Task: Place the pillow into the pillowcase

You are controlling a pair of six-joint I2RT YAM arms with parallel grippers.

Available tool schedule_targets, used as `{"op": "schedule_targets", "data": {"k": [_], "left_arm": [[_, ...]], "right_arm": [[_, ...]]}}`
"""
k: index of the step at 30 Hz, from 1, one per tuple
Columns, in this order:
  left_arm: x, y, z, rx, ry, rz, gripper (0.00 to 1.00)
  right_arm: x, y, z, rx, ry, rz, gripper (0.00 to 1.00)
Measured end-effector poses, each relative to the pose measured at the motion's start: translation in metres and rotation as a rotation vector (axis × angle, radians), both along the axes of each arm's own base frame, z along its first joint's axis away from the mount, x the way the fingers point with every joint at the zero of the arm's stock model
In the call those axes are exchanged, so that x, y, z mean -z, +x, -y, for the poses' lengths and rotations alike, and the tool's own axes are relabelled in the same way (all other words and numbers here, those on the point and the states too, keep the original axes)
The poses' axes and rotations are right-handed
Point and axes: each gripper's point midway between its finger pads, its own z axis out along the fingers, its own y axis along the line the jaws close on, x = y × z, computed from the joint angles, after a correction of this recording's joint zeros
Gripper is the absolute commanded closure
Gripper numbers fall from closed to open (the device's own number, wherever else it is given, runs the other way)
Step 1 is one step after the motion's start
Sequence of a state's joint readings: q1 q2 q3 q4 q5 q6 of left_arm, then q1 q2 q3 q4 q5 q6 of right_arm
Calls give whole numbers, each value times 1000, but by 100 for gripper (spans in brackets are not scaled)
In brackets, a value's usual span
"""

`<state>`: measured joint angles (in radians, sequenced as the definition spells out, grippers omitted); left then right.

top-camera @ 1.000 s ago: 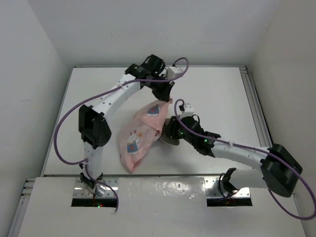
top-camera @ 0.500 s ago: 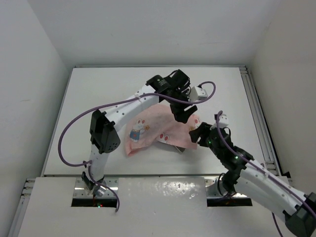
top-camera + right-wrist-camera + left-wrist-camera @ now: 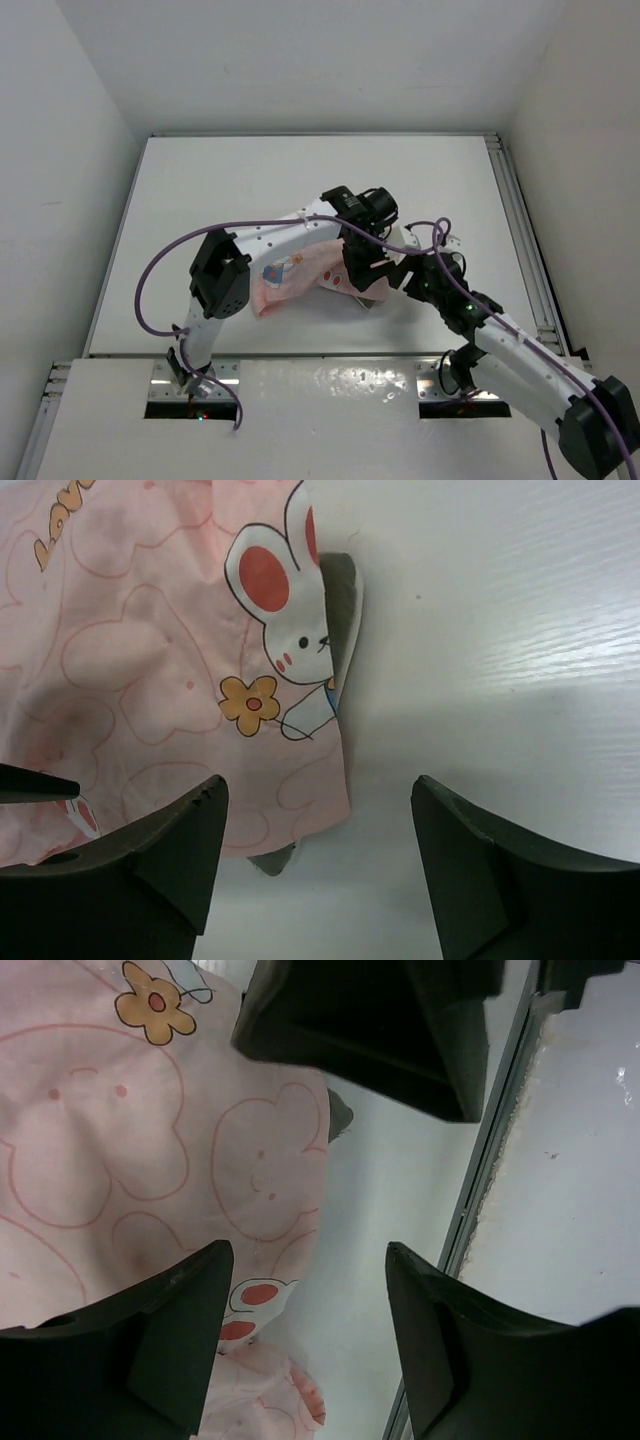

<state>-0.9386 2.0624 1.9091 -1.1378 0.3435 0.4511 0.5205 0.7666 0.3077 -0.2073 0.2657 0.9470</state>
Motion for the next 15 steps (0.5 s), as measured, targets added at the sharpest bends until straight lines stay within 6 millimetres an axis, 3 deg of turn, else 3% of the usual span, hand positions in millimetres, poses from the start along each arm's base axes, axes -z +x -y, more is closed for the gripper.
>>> {"op": "schedule_targets", "data": {"k": [5,8,12,13,15], "left_arm": [[4,3,-1,-15,14,14,39],[7,7,-4,-30,21,21,39],[12,12,-11,-47,41,25,39],[12,14,-12,-52,43,28,39],[13,17,-14,-57,46,34,39]], "right_arm": [[20,3,-18,-69,63,-34,26],[28,6,-29,-107,90,-51,31],[40,6,-40,-153,104,-86,65],[42,6,-42,-156,108,-95,80],[43,5,-44,-168,114,-98,91]]}}
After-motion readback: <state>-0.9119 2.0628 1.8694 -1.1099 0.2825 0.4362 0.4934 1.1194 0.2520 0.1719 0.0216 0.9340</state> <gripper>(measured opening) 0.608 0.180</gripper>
